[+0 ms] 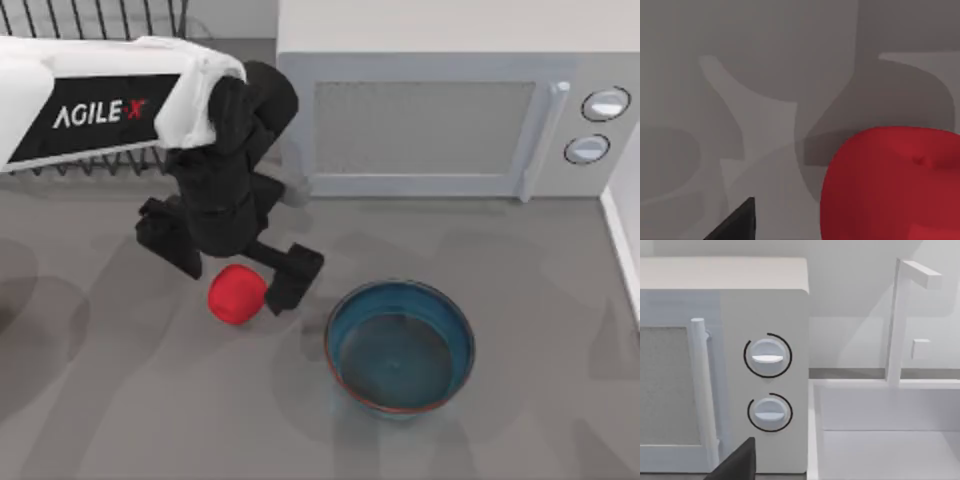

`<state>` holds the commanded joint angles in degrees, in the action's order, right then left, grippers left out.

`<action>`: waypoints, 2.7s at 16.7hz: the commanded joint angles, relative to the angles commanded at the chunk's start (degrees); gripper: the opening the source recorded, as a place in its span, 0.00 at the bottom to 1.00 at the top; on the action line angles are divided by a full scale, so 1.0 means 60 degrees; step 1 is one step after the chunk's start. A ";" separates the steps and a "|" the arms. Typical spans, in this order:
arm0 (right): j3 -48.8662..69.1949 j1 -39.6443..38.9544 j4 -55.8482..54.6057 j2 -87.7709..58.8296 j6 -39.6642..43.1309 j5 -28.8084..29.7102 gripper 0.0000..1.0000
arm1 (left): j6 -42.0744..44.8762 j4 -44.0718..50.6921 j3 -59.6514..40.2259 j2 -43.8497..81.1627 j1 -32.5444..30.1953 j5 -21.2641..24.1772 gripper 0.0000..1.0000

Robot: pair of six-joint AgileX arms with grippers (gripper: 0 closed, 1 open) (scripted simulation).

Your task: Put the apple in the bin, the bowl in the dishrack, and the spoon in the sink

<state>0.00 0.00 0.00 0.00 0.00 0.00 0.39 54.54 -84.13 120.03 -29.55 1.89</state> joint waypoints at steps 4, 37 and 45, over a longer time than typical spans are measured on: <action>0.0000 0.0000 0.0000 0.0000 0.0000 0.0000 1.00 | -0.0021 -0.0901 0.0576 0.0371 -0.0028 0.0003 1.00; 0.0000 0.0000 0.0000 0.0000 0.0000 0.0000 1.00 | 0.0091 0.1731 -0.1192 -0.0460 -0.0008 -0.0249 0.00; 0.0000 0.0000 0.0000 0.0000 0.0000 0.0000 1.00 | 0.0081 0.2576 -0.1810 -0.0829 0.0032 -0.0272 0.00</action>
<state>0.00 0.00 0.00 0.00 0.00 0.00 0.87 70.00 -94.98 115.06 -29.36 0.25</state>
